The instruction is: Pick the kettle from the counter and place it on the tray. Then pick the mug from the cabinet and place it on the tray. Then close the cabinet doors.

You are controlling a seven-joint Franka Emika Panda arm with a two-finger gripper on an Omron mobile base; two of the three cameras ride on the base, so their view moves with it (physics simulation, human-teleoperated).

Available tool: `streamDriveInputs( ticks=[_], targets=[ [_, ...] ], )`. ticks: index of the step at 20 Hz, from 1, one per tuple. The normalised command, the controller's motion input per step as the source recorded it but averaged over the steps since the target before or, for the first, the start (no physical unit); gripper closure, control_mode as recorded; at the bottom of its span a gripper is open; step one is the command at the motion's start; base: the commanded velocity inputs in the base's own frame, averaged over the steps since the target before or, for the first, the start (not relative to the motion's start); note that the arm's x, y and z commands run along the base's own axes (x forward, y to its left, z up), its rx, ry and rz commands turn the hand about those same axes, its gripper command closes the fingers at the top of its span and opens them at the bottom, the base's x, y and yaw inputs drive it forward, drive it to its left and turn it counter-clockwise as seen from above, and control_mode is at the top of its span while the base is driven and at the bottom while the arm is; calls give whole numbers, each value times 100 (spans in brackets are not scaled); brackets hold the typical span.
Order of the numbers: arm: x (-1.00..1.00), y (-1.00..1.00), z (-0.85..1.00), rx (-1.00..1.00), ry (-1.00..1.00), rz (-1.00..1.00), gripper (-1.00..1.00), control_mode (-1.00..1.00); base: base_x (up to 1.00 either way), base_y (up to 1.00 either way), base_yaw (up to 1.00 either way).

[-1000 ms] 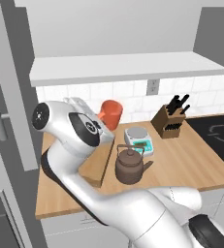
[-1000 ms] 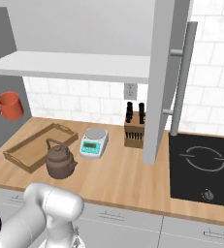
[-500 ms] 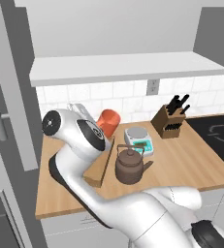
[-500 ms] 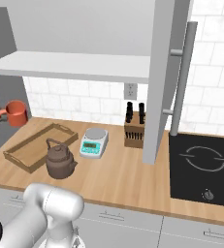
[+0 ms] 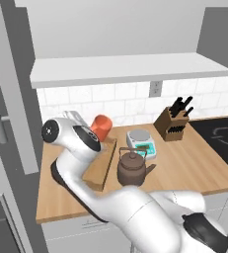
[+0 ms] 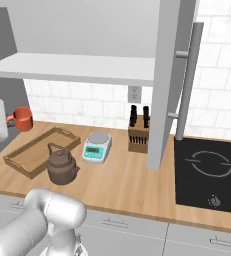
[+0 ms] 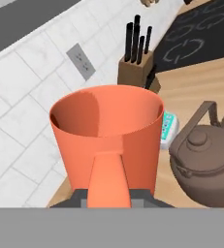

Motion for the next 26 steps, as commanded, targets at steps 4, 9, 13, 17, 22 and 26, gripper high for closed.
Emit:
streamDriveInputs(
  ticks=[4, 9, 13, 17, 22, 26],
  targets=[
    [40, 17, -43, 0, 4, -4, 100, -100, 0, 0, 0],
    [40, 0, -45, 0, 3, -13, 100, -100, 0, 0, 0],
    [39, 0, -51, 0, 3, -13, 100, -100, 0, 0, 0],
    [44, 0, -46, 0, 0, -10, 100, -100, 0, 0, 0],
    [47, 0, -40, 0, 0, -7, 100, -100, 0, 0, 0],
    [42, 0, -28, -2, 4, -2, 100, -100, 0, 0, 0]
  ],
)
